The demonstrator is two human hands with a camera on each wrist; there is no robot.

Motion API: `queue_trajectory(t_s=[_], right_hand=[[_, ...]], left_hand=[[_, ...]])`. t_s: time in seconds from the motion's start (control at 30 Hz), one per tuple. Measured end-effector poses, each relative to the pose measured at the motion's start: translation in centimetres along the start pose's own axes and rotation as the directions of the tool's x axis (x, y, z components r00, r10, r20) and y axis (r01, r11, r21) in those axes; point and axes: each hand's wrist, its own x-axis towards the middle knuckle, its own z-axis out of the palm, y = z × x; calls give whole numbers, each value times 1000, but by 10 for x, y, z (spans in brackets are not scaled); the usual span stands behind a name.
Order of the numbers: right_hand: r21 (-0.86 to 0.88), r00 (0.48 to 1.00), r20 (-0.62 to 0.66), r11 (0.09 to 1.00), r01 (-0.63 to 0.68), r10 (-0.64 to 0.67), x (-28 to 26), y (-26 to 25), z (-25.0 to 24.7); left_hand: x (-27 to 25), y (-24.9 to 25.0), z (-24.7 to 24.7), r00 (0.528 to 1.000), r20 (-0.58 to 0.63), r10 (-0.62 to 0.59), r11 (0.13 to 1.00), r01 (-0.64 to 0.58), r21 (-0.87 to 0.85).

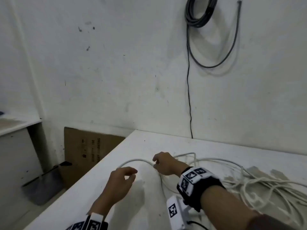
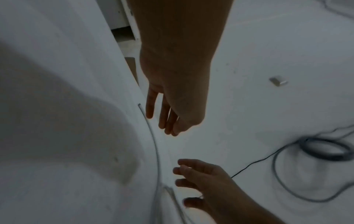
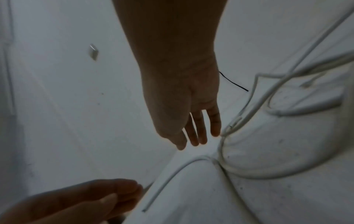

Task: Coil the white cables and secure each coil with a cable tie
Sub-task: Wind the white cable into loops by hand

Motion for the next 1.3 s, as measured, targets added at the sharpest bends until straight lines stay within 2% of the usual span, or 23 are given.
queue_trajectory(t_s=[0.1, 0.23, 0.33, 0.43, 0.5, 0.53, 0.6, 0.63, 0.67, 0.7, 0.77, 0.83, 0.9, 0.97, 1.03, 1.1, 1.17, 1.23, 1.3], right_hand=[[-116, 990, -21, 984, -139, 137, 17, -1, 14], [-172, 984, -105, 972, -161, 145, 26, -4, 26], [-31, 982, -108, 986, -162, 158, 30, -7, 19], [295, 987, -114, 953, -72, 110, 14, -16, -2], [547, 988, -120, 837, -18, 100, -5, -19, -21], [593, 983, -154, 805, 14, 96, -16, -17, -32], [588, 961, -263, 803, 91, 83, -35, -8, -54], [568, 944, -322, 813, 130, 74, -44, -2, -65], [560, 928, -365, 813, 158, 71, -52, 4, -75], [570, 919, -388, 803, 175, 75, -60, 11, -85], [616, 908, -406, 765, 189, 103, -77, 23, -102], [676, 906, -402, 712, 192, 136, -94, 31, -112], [725, 906, -387, 664, 183, 172, -111, 35, -115], [785, 914, -350, 597, 165, 208, -131, 39, -117], [849, 943, -269, 510, 136, 196, -155, 42, -114], [902, 980, -151, 424, 84, 126, -180, 47, -103], [928, 998, -46, 372, 26, 46, -203, 52, -87], [905, 999, -36, 424, 29, 7, -224, 63, -75], [801, 993, -115, 590, 101, -15, -233, 74, -68]], left_hand=[[18, -21, -10, 997, 73, -17, 987, 5, 159], [47, -30, -19, 988, 116, 104, 954, -132, 268], [65, -21, -16, 980, 95, 176, 918, -198, 343], [76, 1, -8, 980, 42, 194, 884, -193, 425], [79, 21, -5, 985, 64, 161, 910, -173, 376], [80, 31, -5, 983, 96, 156, 935, -179, 306], [79, 55, -8, 977, 131, 166, 984, -172, 40], [78, 67, -9, 977, 161, 138, 983, -115, -142], [74, 81, -10, 972, 218, 90, 940, -11, -341], [71, 94, -9, 952, 300, 63, 835, 114, -539], [63, 119, -5, 880, 454, 141, 490, 337, -804], [58, 142, 3, 811, 489, 323, 173, 457, -872], [54, 162, 14, 783, 436, 444, -19, 495, -869], [48, 181, 26, 779, 373, 504, -127, 494, -860], [43, 197, 35, 785, 312, 535, -210, 481, -851], [42, 211, 40, 808, 235, 540, -321, 456, -830], [43, 226, 38, 853, 162, 495, -413, 395, -821], [40, 243, 34, 901, 123, 417, -420, 311, -853], [40, 251, 24, 944, 62, 324, -385, 191, -903]])
